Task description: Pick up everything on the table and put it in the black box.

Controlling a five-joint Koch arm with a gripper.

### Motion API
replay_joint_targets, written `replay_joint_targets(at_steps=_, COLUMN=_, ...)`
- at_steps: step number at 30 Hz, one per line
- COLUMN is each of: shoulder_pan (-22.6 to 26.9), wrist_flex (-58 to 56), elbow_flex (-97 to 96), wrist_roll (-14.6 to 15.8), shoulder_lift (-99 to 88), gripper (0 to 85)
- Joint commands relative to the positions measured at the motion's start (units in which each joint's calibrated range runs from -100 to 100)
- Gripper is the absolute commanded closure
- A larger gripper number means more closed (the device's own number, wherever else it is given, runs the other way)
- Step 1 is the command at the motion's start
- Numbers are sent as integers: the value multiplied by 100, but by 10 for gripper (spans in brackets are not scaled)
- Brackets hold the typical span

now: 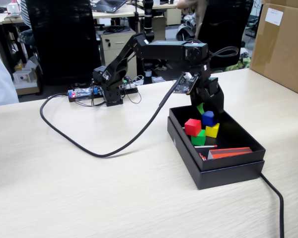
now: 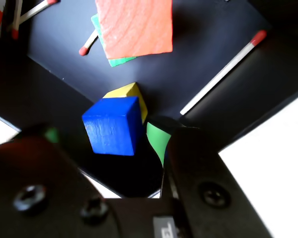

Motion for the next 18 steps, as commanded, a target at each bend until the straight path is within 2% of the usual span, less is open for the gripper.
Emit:
replay_joint_targets(at_steps=1, shoulder_pan=-49, wrist_flex=-161, elbow_flex=-26, wrist_roll=-10, shoulder_lift=-1240, gripper=440)
replay_joint_targets(at_steps=4, shoulder_pan=-156, wrist_flex=-161, elbow_flex=-497, wrist_roll=-20, shoulder_lift=-2617, gripper=439)
replay_joint_targets(at_steps=7, shoulder_pan=-415, wrist_flex=-161, elbow_flex=-1159, wrist_roll=-98, shoulder_lift=-4603, gripper=403)
replay_joint_targets(at_steps=13, shoulder_pan=-1148, wrist_flex=-92, elbow_flex=-3153, wrist_roll=-542, shoulder_lift=-7551, gripper=387)
replay_joint_targets(at_steps=18, shoulder_pan=-1851, wrist_flex=3, elbow_flex=-5293, wrist_roll=-772, shoulder_lift=-9319, gripper=354)
